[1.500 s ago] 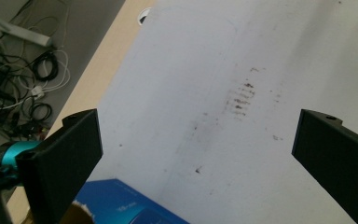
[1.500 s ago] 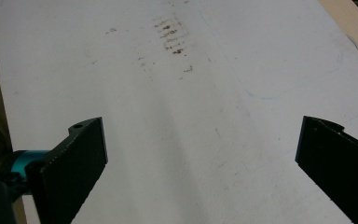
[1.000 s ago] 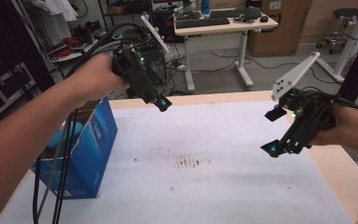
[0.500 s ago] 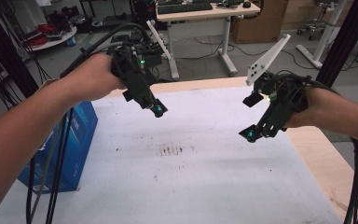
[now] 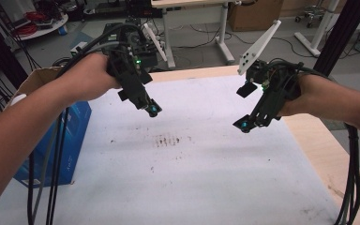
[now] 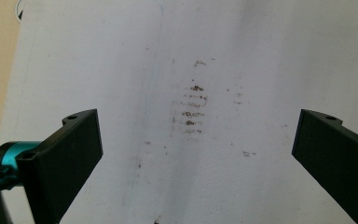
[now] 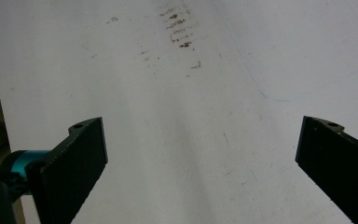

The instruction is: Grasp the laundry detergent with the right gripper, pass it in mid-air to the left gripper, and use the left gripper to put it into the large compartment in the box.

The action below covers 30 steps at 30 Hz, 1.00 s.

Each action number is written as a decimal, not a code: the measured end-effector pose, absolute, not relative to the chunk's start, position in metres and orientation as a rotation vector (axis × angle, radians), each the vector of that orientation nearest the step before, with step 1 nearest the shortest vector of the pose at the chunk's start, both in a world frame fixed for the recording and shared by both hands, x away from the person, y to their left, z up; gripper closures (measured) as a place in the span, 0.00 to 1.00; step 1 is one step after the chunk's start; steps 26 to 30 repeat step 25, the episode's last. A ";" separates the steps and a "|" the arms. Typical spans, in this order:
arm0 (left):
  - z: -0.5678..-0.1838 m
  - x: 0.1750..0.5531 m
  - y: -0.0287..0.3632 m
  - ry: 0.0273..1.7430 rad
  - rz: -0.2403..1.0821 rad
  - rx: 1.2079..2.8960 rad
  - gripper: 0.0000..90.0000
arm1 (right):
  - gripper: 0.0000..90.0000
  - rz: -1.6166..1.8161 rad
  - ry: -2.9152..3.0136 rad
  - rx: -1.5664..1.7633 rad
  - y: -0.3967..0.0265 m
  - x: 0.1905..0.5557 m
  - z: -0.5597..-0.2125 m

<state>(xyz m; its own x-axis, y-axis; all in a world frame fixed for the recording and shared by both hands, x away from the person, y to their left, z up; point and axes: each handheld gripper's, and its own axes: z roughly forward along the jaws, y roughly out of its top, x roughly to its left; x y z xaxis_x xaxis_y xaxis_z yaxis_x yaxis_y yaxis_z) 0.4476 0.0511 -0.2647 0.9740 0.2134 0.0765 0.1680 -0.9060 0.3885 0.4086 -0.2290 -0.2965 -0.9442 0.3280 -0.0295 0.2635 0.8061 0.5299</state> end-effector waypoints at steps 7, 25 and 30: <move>-0.269 0.453 0.054 0.273 0.162 2.743 0.02 | 0.01 0.808 2.881 0.475 -0.224 0.418 -0.294; -0.268 0.451 0.057 0.295 0.161 2.739 0.02 | 0.01 0.801 2.887 0.448 -0.221 0.418 -0.292; -0.268 0.451 0.057 0.295 0.161 2.739 0.02 | 0.01 0.801 2.887 0.448 -0.221 0.418 -0.292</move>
